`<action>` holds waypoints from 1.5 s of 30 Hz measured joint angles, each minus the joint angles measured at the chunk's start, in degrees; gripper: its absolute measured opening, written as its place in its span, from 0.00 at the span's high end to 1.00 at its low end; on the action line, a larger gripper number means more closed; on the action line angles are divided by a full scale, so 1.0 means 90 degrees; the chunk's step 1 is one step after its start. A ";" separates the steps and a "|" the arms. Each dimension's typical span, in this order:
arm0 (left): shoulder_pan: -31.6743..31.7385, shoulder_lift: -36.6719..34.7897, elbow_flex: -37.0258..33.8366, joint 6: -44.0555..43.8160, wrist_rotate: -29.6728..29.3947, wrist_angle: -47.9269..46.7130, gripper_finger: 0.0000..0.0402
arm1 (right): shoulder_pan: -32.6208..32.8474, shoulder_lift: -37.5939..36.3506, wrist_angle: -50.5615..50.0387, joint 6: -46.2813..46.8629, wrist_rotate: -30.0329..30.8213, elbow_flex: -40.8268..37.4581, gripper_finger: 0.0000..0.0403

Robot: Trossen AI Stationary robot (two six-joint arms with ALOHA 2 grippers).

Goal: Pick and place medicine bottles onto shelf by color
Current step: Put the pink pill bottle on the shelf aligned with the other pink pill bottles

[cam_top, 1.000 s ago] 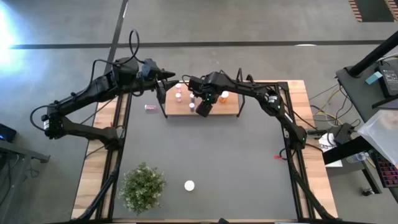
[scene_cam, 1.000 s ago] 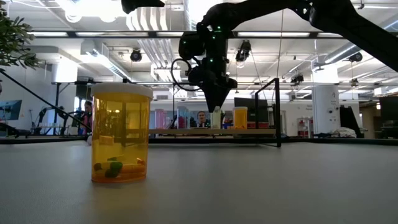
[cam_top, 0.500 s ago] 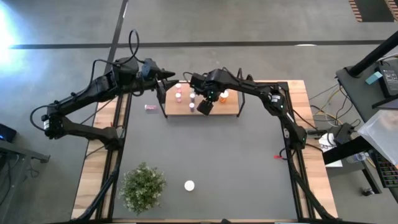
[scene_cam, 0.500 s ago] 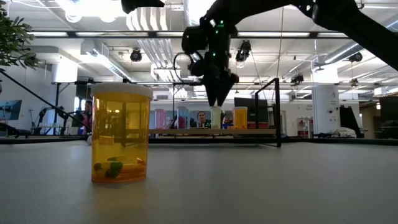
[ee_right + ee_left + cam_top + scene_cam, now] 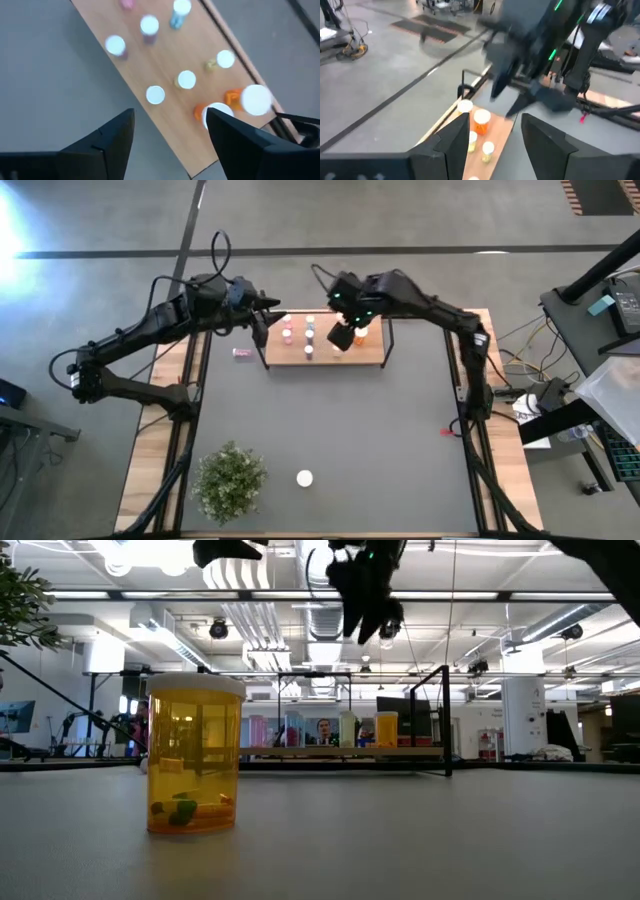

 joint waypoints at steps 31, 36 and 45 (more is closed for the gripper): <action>0.0505 -0.0036 -0.2476 0.1869 -0.0849 -0.3593 0.60 | 0.0251 -0.1014 -0.0659 -0.0055 0.0013 -0.0424 0.42; 0.1320 -0.0195 -0.3080 0.2334 -0.0228 -0.2899 0.60 | 0.0251 -0.1030 -0.0668 -0.0055 0.0012 -0.0652 0.42; 0.2654 -0.0302 -0.3906 0.3155 0.0411 -0.1702 0.60 | 0.0251 -0.1036 -0.0662 -0.0009 0.0012 -0.0922 0.42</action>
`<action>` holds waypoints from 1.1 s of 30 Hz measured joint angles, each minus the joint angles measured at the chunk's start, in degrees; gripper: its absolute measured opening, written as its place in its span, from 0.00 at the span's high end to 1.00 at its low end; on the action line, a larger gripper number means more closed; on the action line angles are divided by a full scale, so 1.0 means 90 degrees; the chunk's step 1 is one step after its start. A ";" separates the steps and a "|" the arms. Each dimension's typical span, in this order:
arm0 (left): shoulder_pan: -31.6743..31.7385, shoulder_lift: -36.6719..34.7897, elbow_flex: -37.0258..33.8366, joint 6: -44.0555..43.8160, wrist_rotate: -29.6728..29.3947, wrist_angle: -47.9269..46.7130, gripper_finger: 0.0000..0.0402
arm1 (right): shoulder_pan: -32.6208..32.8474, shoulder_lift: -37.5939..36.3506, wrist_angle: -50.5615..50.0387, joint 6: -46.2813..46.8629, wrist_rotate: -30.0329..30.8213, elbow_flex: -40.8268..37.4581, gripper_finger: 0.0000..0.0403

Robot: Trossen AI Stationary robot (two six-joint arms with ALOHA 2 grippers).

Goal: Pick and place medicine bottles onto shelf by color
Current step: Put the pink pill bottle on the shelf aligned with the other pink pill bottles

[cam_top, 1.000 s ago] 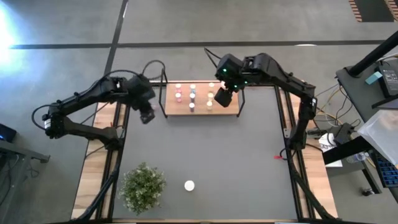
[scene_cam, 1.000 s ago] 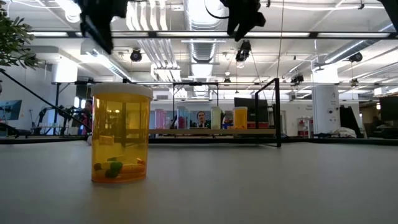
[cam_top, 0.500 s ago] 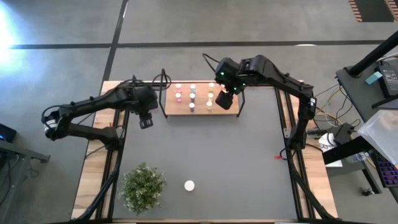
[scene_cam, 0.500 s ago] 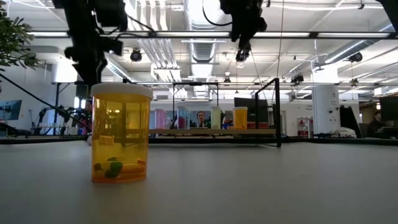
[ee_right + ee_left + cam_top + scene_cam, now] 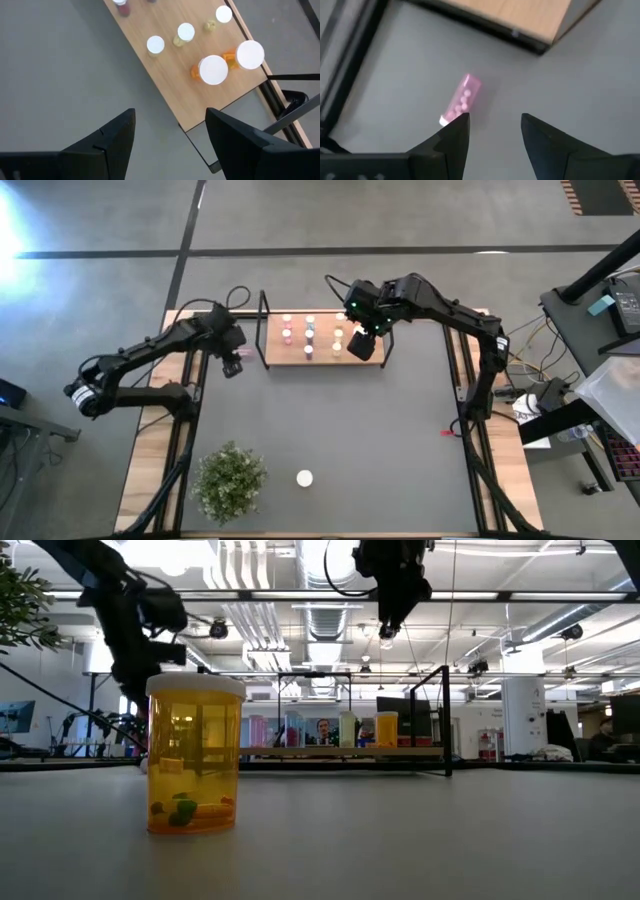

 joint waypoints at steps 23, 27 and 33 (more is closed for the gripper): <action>0.1191 0.1281 -0.0852 0.0904 0.1121 0.2177 0.62 | 0.0000 0.0000 0.0015 0.0310 -0.0001 -0.0030 0.42; 0.1195 0.1516 -0.0859 0.0883 0.1171 0.2231 0.67 | 0.0000 0.0000 0.0015 0.0308 0.0000 -0.0030 0.42; 0.1200 0.1833 -0.0854 0.0840 0.0819 0.2191 0.74 | 0.0000 -0.0002 0.0016 0.0306 -0.0002 -0.0030 0.42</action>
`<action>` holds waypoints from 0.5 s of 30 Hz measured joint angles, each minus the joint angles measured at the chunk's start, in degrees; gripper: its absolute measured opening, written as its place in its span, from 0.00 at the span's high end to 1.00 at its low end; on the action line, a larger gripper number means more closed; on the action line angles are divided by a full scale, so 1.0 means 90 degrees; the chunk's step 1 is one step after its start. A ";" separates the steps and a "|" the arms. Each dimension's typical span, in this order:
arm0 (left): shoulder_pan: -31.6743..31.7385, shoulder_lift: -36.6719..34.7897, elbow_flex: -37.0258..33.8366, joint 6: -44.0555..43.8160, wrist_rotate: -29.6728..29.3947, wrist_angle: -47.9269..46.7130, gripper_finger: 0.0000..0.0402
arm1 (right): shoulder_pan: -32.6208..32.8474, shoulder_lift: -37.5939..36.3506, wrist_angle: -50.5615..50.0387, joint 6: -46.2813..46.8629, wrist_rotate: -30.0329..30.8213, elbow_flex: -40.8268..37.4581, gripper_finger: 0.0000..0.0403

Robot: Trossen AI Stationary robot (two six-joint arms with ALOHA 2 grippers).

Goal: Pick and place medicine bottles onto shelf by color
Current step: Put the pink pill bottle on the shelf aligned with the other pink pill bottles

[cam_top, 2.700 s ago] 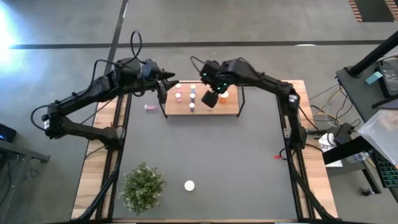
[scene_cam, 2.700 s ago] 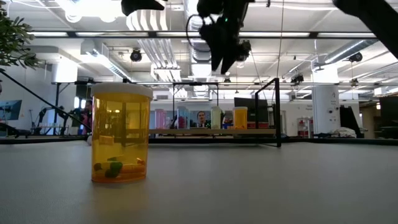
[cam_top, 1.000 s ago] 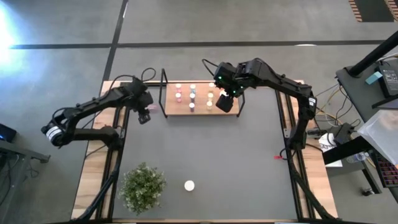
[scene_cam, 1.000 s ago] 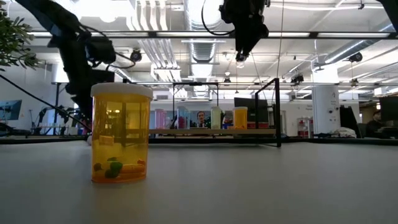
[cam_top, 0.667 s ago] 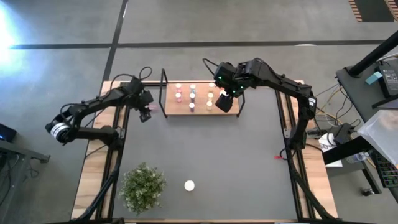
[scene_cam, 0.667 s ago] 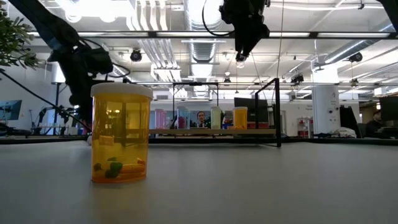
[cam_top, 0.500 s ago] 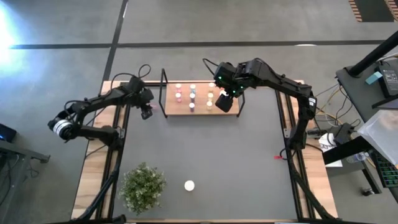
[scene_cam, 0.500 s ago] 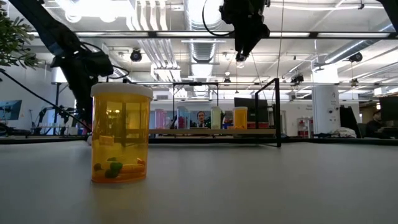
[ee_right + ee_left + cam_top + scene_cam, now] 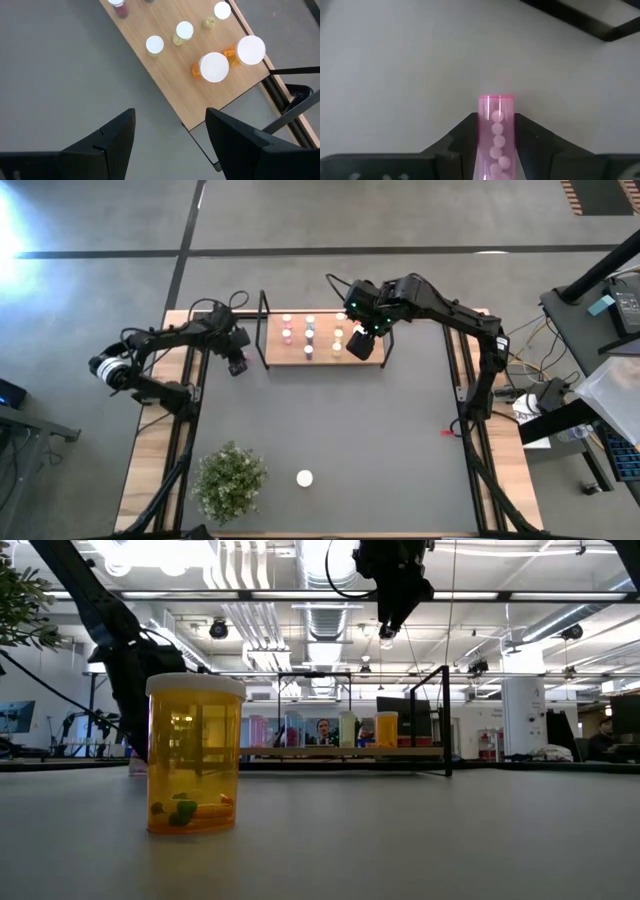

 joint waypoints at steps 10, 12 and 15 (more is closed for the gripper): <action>0.0024 0.0060 0.0051 -0.0395 -0.0073 0.0005 0.75 | 0.0000 0.0000 0.0002 -0.0007 0.0002 0.0000 0.42; 0.0034 0.0025 0.0049 -0.0576 -0.0076 0.0018 0.77 | 0.0000 0.0000 0.0004 -0.0012 0.0001 0.0000 0.42; 0.0047 0.0025 0.0041 -0.0833 -0.0076 0.0007 0.80 | 0.0000 0.0000 0.0007 -0.0015 0.0001 0.0000 0.42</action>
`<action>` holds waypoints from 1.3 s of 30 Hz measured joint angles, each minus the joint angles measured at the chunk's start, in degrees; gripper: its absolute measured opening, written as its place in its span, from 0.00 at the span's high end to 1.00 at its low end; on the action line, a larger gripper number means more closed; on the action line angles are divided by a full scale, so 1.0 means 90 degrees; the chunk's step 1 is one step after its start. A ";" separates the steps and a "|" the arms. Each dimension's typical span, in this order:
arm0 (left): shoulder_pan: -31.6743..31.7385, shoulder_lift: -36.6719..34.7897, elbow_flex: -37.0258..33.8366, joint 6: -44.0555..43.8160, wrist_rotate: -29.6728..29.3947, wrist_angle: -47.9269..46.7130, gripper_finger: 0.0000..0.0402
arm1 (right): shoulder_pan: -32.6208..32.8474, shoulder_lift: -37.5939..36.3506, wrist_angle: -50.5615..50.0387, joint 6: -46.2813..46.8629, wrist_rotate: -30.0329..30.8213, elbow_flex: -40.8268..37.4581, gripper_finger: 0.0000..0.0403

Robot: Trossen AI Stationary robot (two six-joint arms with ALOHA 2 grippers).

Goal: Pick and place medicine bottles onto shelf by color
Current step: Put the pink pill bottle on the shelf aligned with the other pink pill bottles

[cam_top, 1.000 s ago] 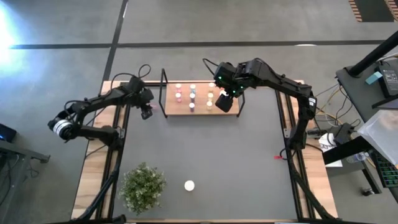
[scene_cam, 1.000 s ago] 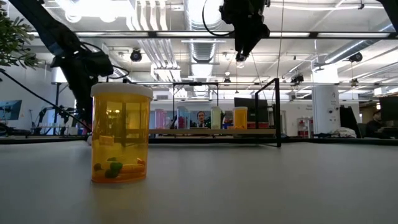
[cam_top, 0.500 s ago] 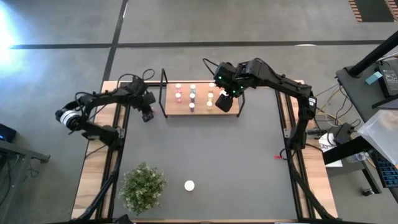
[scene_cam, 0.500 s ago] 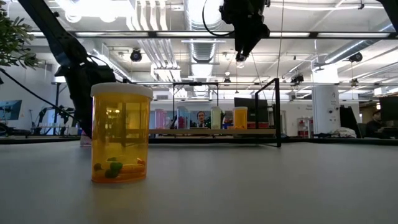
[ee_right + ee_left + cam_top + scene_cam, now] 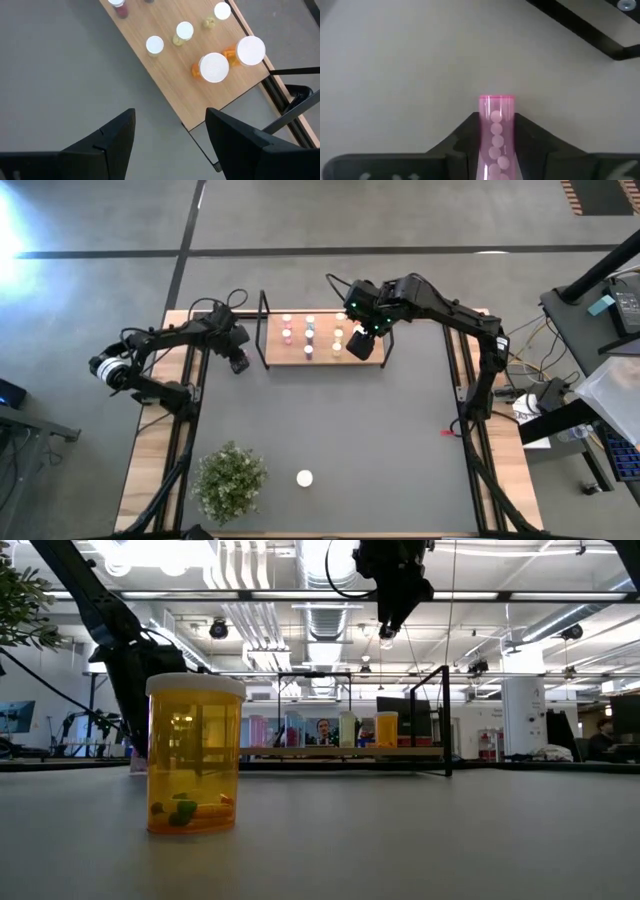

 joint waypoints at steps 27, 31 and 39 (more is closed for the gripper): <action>0.0017 -0.2164 0.0117 -0.2088 -0.0942 0.0002 0.82 | 0.0000 -0.0389 -0.0155 0.0002 0.0271 0.0000 0.42; 0.0017 -0.2789 0.0204 -0.2571 -0.1130 0.0011 0.82 | 0.0000 -0.0389 -0.0127 -0.0010 0.0329 0.0000 0.42; 0.0017 -0.3849 0.0609 -0.3285 -0.1168 0.0991 0.82 | 0.0000 -0.0389 0.0378 -0.0152 0.0332 0.0000 0.42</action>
